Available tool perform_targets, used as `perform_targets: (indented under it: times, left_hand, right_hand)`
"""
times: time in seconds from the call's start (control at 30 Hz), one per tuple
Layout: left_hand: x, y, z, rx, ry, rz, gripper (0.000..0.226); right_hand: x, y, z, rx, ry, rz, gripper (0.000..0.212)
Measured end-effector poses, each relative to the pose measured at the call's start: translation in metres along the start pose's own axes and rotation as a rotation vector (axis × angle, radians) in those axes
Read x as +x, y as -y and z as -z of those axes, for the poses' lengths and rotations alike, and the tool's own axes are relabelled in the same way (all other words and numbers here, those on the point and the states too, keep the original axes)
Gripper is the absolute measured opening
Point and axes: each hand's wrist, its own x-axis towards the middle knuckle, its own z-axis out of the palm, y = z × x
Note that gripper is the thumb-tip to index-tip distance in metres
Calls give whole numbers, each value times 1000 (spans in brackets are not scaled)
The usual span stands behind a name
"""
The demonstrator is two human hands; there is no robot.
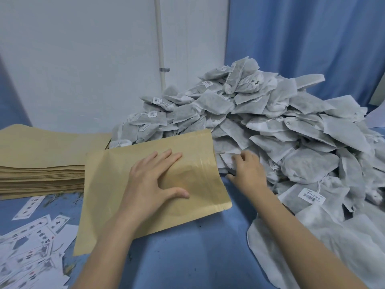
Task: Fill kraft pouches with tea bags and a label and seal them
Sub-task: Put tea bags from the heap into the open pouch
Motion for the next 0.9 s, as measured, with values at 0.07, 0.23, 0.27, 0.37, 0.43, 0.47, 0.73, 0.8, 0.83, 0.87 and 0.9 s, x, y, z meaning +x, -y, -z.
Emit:
perform_targets:
  times: [0.07, 0.23, 0.27, 0.37, 0.43, 0.47, 0.73, 0.8, 0.83, 0.87, 0.9]
  left_hand:
    - [0, 1, 0, 2, -4, 2, 85]
    - [1, 3, -4, 42, 15, 15, 85]
    - [2, 3, -6, 55, 16, 12, 87]
    - [2, 4, -9, 82, 20, 14, 91]
    - [1, 5, -9, 92, 12, 18, 92]
    - [1, 5, -9, 88, 3, 21, 92]
    - [1, 2, -5, -14, 36, 6, 83]
    - [1, 1, -6, -21, 49, -4, 81]
    - [1, 0, -7, -22, 55, -10, 81]
    - [1, 0, -7, -20, 62, -14, 80]
    - [1, 1, -7, -17, 66, -16, 79]
  right_hand:
    - [2, -2, -3, -114, -67, 33, 28]
    - [-11, 0, 14, 565, -425, -137, 26]
    - [-15, 0, 19, 726, -420, -213, 23]
    - [-24, -6, 35, 1122, -345, -343, 20]
    - [-27, -11, 42, 1433, -240, -360, 24]
    - [-28, -12, 45, 1556, -170, -357, 26]
    - [-27, 28, 54, 1683, 564, -41, 19]
    - [-23, 47, 59, 1470, 741, 64, 17]
    - [-19, 55, 59, 1354, 828, 70, 18]
    - [-16, 62, 58, 1246, 906, 52, 22]
    - [-12, 67, 57, 1141, 966, 31, 27]
